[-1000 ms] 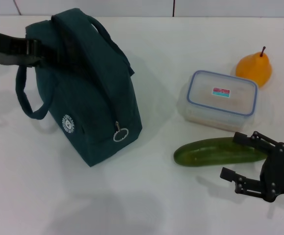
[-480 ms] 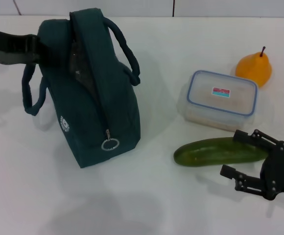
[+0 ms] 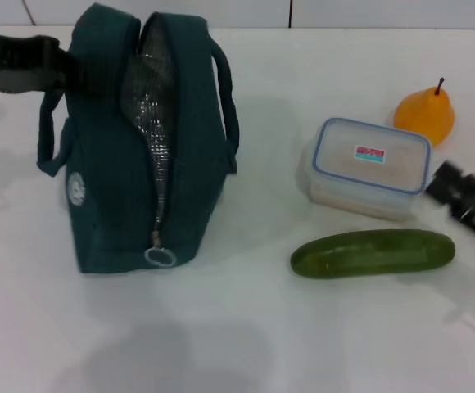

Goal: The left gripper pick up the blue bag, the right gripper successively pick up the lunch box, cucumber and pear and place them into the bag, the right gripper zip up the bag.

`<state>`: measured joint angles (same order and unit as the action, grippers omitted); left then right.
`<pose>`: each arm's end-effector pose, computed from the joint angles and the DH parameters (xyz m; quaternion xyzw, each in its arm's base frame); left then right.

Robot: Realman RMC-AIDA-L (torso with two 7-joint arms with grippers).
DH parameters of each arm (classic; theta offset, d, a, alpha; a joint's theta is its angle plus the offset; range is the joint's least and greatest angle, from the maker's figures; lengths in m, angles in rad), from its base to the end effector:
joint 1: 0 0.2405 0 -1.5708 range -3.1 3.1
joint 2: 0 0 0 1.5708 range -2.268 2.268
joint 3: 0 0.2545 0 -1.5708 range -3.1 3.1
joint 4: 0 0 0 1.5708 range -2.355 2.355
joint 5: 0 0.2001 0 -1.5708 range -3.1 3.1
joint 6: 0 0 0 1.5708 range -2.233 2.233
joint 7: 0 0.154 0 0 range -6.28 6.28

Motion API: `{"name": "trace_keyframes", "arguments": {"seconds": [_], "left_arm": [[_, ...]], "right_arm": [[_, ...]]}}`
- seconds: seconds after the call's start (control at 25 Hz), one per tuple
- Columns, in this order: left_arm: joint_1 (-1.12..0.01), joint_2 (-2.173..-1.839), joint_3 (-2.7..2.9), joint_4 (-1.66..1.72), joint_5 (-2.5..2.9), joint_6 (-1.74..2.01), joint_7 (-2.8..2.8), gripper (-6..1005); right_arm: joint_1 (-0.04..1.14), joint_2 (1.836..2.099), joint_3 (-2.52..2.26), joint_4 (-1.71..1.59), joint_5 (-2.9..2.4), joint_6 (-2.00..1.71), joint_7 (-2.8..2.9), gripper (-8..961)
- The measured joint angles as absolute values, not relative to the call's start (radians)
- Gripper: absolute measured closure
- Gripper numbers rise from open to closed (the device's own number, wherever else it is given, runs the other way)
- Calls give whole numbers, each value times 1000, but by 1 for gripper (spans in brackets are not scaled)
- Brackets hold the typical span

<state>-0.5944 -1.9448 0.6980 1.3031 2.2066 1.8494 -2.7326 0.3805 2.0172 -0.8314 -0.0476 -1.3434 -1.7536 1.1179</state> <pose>-0.2031 0.3474 0.1219 -0.8068 -0.5623 -0.1275 0.1290 0.2750 0.2507 -0.0155 -0.7731 0.3397 0.5121 0.1569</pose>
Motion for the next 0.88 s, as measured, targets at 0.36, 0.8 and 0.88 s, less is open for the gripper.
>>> {"name": "trace_keyframes", "arguments": {"seconds": [0.36,0.8,0.88], "left_arm": [[-598,-1921,705,1302,2179,1870,-2736,955],[-601,-1919,709,1304,2184,1872,-2731,955],[-602,-1919,709,1304,2184,1872,-2731,955]], "right_arm": [[332,2013,-830,58,-1104,-1806,1580,96],[279,2008,-840,39,-1059,-1632,1787,95],[294,2010,-847,39,-1064,-1596,1788,95]]}}
